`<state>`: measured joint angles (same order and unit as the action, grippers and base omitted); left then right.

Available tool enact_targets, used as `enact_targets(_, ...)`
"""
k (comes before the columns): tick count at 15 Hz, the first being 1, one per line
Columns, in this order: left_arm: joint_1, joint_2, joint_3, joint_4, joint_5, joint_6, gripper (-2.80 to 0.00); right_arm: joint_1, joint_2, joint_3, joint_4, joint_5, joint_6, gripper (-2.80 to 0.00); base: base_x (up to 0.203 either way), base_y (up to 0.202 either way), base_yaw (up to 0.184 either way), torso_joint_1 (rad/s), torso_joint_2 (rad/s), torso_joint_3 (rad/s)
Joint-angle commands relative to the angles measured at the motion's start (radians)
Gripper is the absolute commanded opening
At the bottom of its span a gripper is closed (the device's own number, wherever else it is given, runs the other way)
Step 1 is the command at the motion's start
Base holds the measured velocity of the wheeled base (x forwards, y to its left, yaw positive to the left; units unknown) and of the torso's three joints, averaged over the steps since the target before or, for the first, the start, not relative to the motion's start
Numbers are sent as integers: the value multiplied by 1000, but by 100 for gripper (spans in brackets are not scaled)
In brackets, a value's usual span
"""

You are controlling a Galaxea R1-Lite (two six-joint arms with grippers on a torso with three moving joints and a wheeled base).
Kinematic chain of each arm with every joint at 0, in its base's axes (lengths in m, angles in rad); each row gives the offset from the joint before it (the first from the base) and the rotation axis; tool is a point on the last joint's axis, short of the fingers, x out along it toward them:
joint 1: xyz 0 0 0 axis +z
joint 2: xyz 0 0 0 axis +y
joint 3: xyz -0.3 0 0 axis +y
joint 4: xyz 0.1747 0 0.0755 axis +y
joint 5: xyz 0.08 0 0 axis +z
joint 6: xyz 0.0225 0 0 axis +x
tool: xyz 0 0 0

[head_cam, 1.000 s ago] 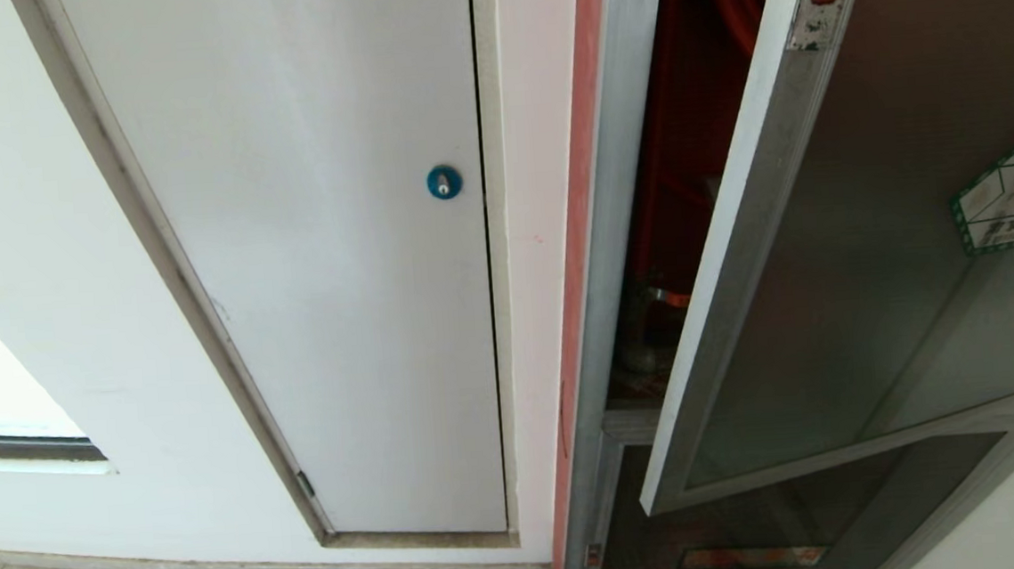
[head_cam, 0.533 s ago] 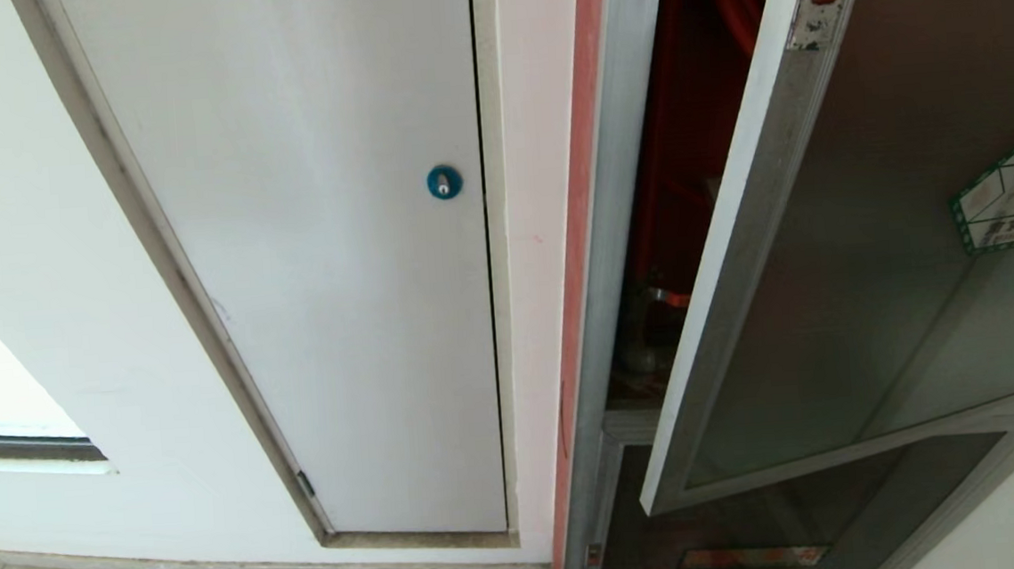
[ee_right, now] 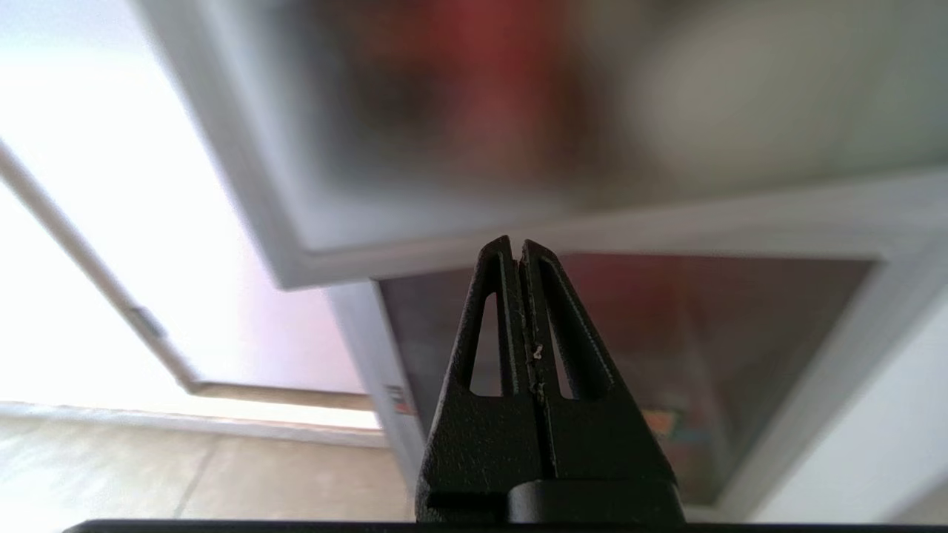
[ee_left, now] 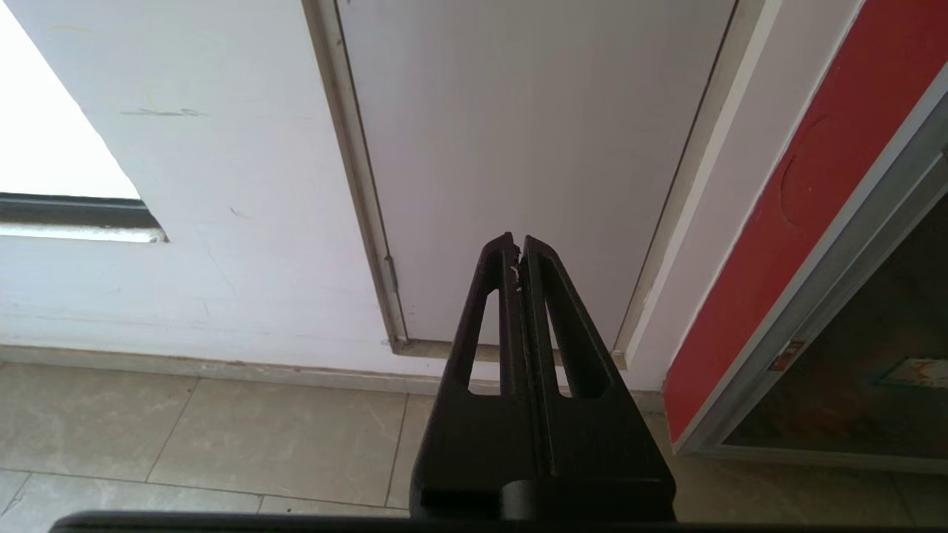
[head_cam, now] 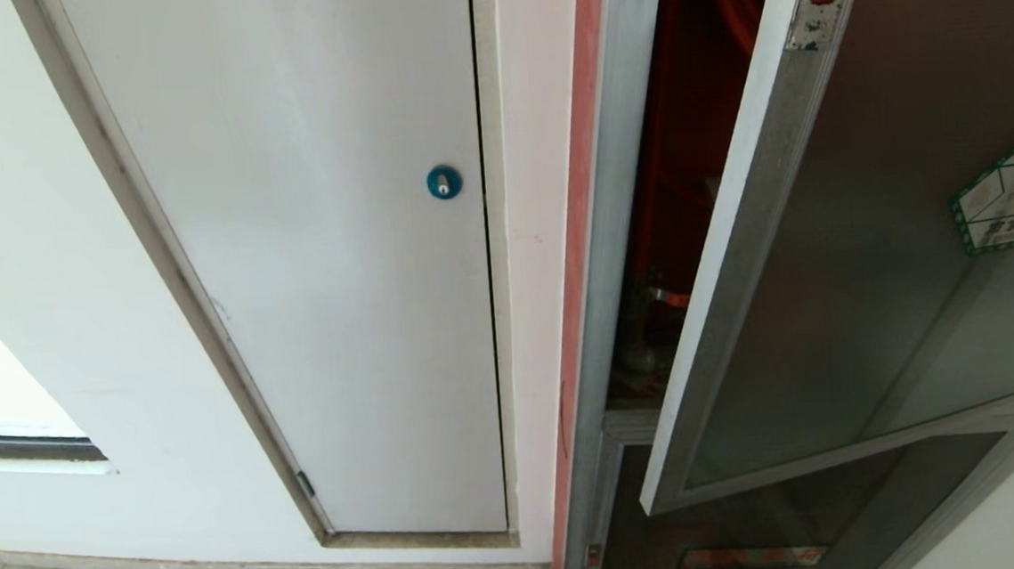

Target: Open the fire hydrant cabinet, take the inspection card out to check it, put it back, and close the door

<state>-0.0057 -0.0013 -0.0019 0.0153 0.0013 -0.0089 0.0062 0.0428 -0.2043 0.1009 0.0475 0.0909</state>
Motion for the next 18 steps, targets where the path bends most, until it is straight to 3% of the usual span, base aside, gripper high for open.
enact_targets(1, 0, 1, -1, 0, 0, 0, -280, 2, 114, -68, 2, 53, 3, -280, 0, 0, 0, 0, 0, 0)
enact_targets(4, 0, 1, 0, 0, 0, 0, -280, 2, 309, -151, -44, 189, 5, -280, 0, 0, 0, 0, 0, 0)
enact_targets(10, 0, 1, 0, 0, 0, 0, -280, 15, 785, -375, -194, 388, 6, -280, 0, 0, 0, 0, 0, 0)
enact_targets(15, 0, 1, 0, 0, 0, 0, -280, 183, 999, -595, -217, 432, 6, -280, 0, 0, 0, 0, 0, 0)
enact_targets(18, 0, 1, 0, 0, 0, 0, -280, 208, 1084, -656, -220, 433, 6, -280, 0, 0, 0, 0, 0, 0)
